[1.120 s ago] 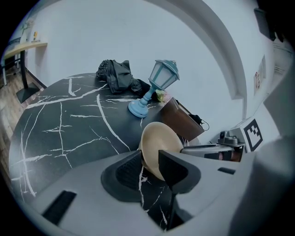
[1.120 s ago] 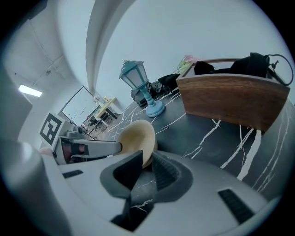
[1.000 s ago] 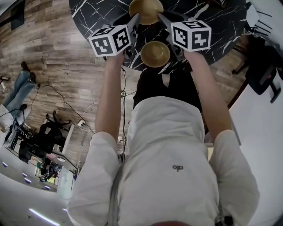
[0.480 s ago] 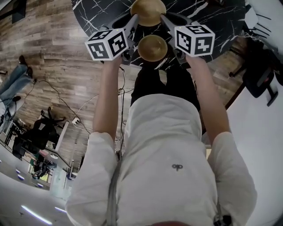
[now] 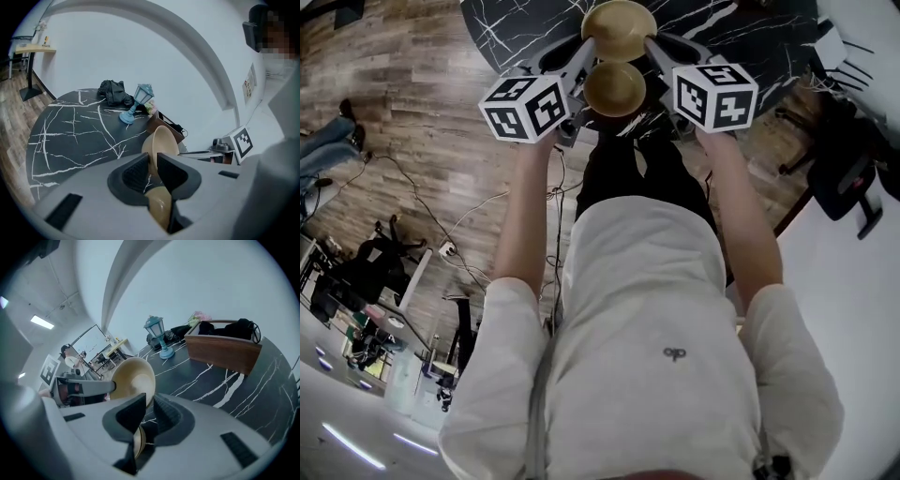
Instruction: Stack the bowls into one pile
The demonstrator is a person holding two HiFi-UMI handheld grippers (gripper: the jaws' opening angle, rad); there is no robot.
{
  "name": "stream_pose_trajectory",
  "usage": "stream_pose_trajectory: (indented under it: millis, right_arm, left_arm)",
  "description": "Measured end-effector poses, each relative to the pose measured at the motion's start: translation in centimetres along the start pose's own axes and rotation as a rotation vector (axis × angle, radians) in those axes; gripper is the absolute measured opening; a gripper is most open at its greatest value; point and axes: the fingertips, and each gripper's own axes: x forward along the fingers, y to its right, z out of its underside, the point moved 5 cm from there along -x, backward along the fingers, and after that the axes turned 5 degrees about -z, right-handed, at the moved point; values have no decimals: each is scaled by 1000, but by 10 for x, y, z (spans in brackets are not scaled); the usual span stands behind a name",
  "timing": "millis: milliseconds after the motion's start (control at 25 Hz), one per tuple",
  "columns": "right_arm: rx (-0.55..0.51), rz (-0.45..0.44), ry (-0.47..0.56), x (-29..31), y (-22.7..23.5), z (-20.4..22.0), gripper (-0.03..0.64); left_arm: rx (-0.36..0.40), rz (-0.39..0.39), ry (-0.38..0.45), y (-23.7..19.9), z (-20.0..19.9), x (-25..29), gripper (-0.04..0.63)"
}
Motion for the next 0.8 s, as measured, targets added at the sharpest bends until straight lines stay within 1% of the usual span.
stream_pose_trajectory:
  millis: [160,360,600,800]
  right_arm:
    - [-18,-20,-9,-17,-5,11,49]
    - [-41,-45,-21,-31,-15,20,46]
    - [-51,-75,-49,-43,-23,37,43]
    - [-67,-95,-81,-47,-29,51,40]
  left_arm:
    - [-22,15,32,16,10,-15,54]
    - [-29,-1,54,27,21,-31,46]
    - [-85,3,91,35,42,-47,41]
    - [-119,-20,96,37,62,-56,41]
